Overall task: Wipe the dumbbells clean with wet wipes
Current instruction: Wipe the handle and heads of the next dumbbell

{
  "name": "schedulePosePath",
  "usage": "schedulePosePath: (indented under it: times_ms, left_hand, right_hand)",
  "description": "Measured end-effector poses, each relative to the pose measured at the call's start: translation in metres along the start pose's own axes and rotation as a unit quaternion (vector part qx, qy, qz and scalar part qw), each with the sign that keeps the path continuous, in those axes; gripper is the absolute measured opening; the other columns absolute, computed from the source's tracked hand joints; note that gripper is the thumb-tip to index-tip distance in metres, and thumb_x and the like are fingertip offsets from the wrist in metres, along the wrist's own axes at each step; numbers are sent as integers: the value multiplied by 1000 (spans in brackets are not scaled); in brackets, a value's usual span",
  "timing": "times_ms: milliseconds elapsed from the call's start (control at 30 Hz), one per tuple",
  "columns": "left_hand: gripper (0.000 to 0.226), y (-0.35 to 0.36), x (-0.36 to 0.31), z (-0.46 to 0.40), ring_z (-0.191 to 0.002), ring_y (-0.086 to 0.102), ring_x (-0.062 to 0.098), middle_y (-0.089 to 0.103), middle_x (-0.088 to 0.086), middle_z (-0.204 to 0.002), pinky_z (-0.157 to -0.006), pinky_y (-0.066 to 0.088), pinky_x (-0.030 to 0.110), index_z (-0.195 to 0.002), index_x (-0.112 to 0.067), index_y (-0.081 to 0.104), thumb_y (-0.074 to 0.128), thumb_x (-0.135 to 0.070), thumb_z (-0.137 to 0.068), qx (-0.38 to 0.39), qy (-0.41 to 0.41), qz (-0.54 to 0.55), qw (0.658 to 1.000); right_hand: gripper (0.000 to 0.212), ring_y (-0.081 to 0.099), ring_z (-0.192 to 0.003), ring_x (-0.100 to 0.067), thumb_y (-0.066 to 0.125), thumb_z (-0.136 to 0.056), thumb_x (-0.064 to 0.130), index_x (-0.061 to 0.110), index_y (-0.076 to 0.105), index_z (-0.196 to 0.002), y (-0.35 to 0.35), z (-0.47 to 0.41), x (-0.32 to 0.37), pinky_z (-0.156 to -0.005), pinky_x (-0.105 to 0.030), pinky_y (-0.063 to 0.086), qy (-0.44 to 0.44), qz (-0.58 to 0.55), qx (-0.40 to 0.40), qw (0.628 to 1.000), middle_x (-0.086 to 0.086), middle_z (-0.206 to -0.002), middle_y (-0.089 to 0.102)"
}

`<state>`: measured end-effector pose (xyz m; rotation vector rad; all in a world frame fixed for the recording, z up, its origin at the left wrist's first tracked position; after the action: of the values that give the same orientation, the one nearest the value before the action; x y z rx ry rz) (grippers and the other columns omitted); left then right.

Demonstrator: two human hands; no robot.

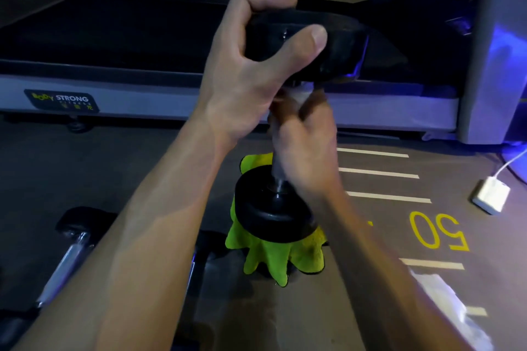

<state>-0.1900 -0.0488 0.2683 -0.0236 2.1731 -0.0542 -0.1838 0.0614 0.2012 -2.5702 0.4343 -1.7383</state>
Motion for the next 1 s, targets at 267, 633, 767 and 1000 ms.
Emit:
schedulePosePath:
  times_ms: [267, 633, 767, 1000]
  left_hand:
    - [47, 2, -2, 2, -97, 63, 3, 62, -4, -108, -86, 52, 27, -115, -19, 57, 74, -44, -80, -1, -7, 16, 1000]
    - [42, 0, 0, 2, -96, 64, 3, 60, -2, -110, -84, 53, 25, -115, -17, 56, 76, -36, -84, -11, -8, 33, 999]
    - [44, 1, 0, 3, -89, 65, -3, 63, -6, -105, -78, 53, 21, -116, -13, 54, 78, -32, -84, -13, 0, 47, 999]
    - [42, 2, -1, 5, -91, 61, -4, 58, -2, -106, -79, 50, 17, -116, -9, 51, 71, -30, -86, 2, 16, 46, 999]
  right_hand:
    - [46, 60, -72, -7, 33, -108, 18, 19, 72, -83, -8, 8, 11, -74, -26, 45, 105, -265, 100, 953, 2, -75, 62]
    - [48, 44, -48, -18, 26, -111, 23, 7, 56, -77, -2, -2, 24, -46, -29, 36, 195, -377, 96, 900, -2, -57, 60]
    - [49, 50, -55, -13, 37, -107, 26, 16, 65, -67, 3, 3, 12, -54, -26, 42, 134, -262, 8, 956, 3, -60, 59]
    - [54, 54, -55, 2, 35, -104, 17, 21, 65, -59, 1, 5, 15, -58, -19, 43, 108, -237, -33, 965, 15, -57, 62]
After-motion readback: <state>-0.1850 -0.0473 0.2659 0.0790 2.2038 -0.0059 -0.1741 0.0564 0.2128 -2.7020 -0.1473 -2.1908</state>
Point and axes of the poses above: each hand's wrist, its own z-axis away from the middle knuckle, its own y-axis out of the palm, x = y × z, the point moved 3 cm from there along -z, towards the middle knuckle
